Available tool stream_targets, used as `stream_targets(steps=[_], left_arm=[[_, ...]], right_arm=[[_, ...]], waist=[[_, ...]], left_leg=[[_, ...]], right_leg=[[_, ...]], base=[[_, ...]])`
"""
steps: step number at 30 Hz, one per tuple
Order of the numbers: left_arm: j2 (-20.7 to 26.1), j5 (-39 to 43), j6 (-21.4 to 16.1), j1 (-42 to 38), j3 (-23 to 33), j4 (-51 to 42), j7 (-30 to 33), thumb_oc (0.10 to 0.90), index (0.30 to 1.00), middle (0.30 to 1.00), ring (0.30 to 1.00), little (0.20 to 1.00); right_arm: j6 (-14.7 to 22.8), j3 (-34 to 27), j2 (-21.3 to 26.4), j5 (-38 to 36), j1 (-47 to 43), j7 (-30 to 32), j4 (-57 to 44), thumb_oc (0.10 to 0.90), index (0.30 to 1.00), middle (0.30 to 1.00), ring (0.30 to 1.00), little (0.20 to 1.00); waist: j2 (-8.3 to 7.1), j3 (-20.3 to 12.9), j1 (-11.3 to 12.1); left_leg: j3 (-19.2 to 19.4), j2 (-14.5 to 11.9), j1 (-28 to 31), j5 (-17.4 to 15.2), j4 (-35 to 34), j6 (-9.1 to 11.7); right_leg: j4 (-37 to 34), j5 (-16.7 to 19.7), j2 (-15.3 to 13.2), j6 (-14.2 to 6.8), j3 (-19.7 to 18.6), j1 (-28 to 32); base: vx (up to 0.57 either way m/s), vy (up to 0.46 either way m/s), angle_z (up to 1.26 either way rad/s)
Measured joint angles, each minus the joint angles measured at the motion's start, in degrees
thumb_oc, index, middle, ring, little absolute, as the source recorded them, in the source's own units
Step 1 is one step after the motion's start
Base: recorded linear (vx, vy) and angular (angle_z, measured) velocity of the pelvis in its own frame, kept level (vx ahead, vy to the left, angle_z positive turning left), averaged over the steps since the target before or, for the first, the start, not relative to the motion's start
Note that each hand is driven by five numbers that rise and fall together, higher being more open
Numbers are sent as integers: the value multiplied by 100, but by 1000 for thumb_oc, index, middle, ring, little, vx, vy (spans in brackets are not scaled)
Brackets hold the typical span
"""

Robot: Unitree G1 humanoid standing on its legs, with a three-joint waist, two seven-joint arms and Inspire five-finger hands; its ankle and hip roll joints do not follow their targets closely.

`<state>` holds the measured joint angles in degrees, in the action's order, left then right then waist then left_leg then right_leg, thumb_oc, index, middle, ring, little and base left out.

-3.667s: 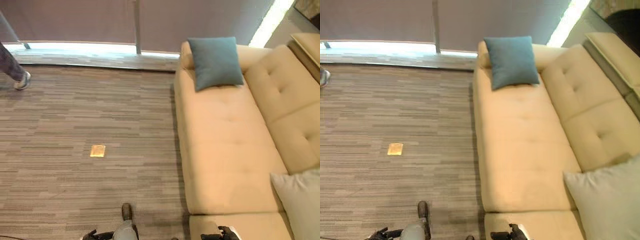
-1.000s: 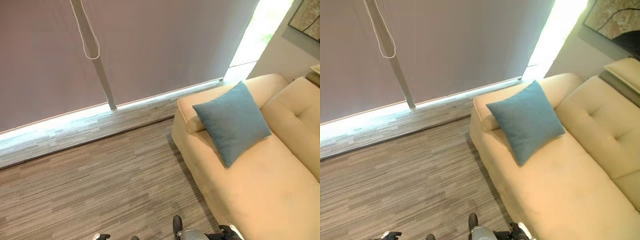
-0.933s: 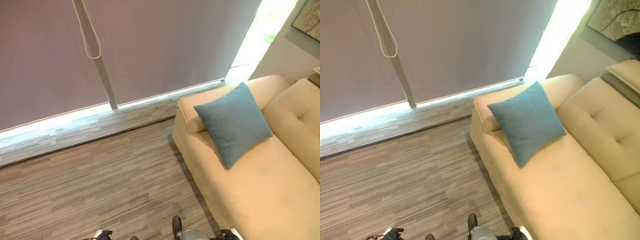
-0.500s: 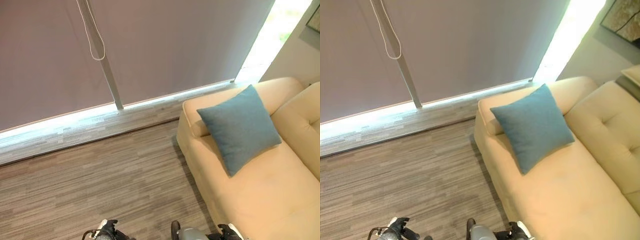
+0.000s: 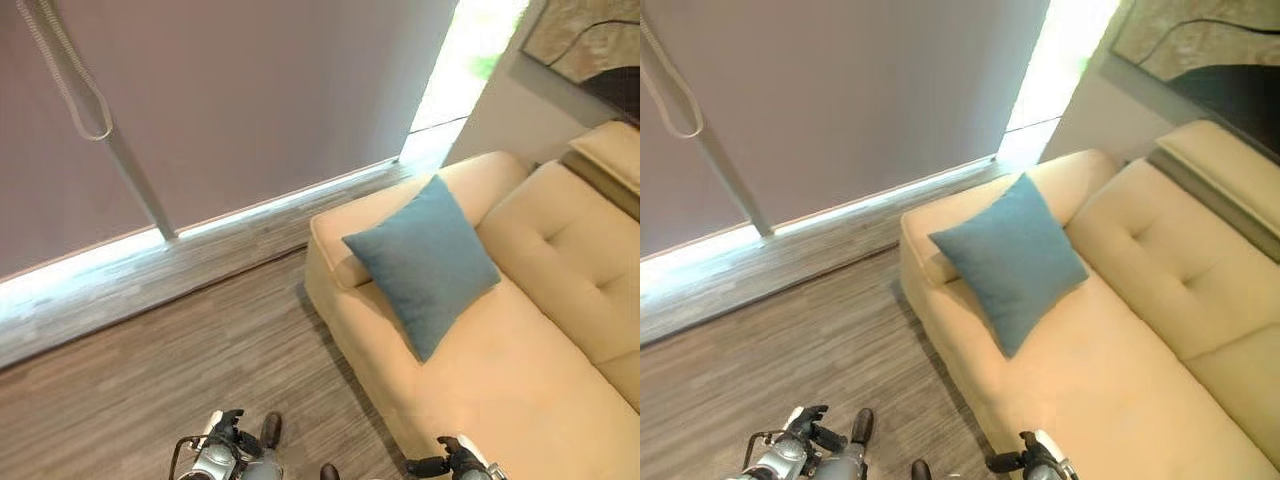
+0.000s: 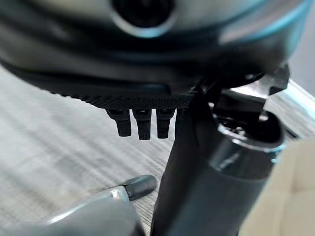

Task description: Pick up all the scattered cushions and arrange them neatly on the sofa.

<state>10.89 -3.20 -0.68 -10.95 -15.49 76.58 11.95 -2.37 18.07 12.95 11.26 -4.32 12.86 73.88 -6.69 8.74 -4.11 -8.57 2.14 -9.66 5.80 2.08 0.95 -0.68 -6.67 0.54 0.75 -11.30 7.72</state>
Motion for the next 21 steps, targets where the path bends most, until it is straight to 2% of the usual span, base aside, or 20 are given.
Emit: stream_targets(steps=[1,3,5,6,7,8,9,10,11,12,14,15,17,21], left_arm=[[16,-34,77,48,11,35,-14,800,900,900,900,900],[16,-147,159,124,-9,131,-7,800,900,900,900,900],[137,-159,199,144,-14,151,-6,800,900,900,900,900],[156,-164,224,199,-23,114,-4,800,900,900,900,900],[251,-164,239,184,-7,109,-3,800,900,900,900,900],[275,-146,263,246,-17,114,-2,800,900,900,900,900],[319,-144,273,368,11,114,2,800,900,900,900,900],[352,-140,287,389,-10,106,1,800,900,900,900,900],[416,-140,277,410,0,89,5,800,900,900,900,900],[444,-140,266,419,0,35,4,800,900,900,900,900],[512,-142,263,509,0,-51,2,800,900,900,900,900],[577,-144,259,604,2,-81,-2,800,900,900,900,900],[538,-146,271,658,3,-77,-18,800,900,900,900,900],[408,-213,262,597,-10,-128,-28,800,900,900,900,900]], right_arm=[[-1,-75,-78,-3,102,-11,37,800,900,900,900,900],[-19,-105,-159,-15,104,-22,32,800,900,900,900,900],[-10,-39,-207,-10,109,-32,-34,800,900,900,900,900],[-18,-49,-256,-6,15,-31,-51,800,900,900,900,900],[-31,-44,-266,-7,-82,-24,-73,800,900,900,900,900],[-44,-66,-267,-11,-263,-17,-200,800,900,900,900,900],[5,-42,-272,-11,-344,-24,-327,800,900,900,900,900],[43,-60,-274,-8,-367,-24,-506,800,900,900,900,900],[54,-29,-305,-1,-330,-32,-513,800,900,900,900,900],[53,-17,-325,4,-313,-35,-516,800,900,900,900,900],[55,17,-350,116,-301,-62,-531,800,900,900,900,900],[59,17,-368,160,-259,-70,-573,800,900,900,900,900],[50,2,-276,192,-201,-67,-585,800,900,900,900,900],[16,-66,-1,184,-21,-33,-582,800,900,900,900,900]], waist=[[-24,-20,-25],[46,-5,-80],[85,-13,-134],[88,-16,-73],[102,8,-80],[149,35,27],[193,38,98],[256,39,15],[266,39,79],[267,28,157],[201,-51,234],[82,-144,229],[116,-203,127],[180,-239,-92]], left_leg=[[133,31,224,60,-274,-93],[351,49,630,192,-660,-326],[541,108,731,84,-672,-478],[877,101,774,36,-705,-535],[1012,97,800,3,-708,-571],[1520,21,844,-106,-712,-601],[1716,-35,891,-154,-710,-564],[1837,-96,945,-227,-715,-576],[1994,-150,1017,-274,-713,-553],[2115,-187,1072,-322,-713,-534],[2340,-210,1112,-393,-717,-452],[2411,-165,1130,-421,-715,-392],[2402,-208,1123,-406,-714,-330],[2386,-333,1107,-419,-712,-270]], right_leg=[[248,-88,-76,-115,-5,-68],[872,-357,-127,-446,-4,-294],[858,-376,-199,-553,10,-468],[988,-259,-274,-608,17,-743],[986,-194,-334,-597,124,-910],[987,20,-585,-518,974,-1234],[987,45,-692,-586,1382,-1408],[983,82,-851,-634,1866,-1384],[983,89,-961,-647,2188,-1366],[978,93,-993,-648,2349,-1353],[912,187,-1092,-706,2469,-1352],[721,561,-1132,-740,2511,-1299],[435,745,-984,-661,2517,-1151],[342,725,-824,-622,2481,-1142]], base=[[214,242,-58],[157,203,-61],[105,227,-66],[72,242,-95],[43,180,-147],[30,128,-161],[27,120,-143],[71,214,-99],[90,174,-60],[112,144,-79],[92,57,-64],[75,42,-43],[87,39,-25],[135,30,-8]])
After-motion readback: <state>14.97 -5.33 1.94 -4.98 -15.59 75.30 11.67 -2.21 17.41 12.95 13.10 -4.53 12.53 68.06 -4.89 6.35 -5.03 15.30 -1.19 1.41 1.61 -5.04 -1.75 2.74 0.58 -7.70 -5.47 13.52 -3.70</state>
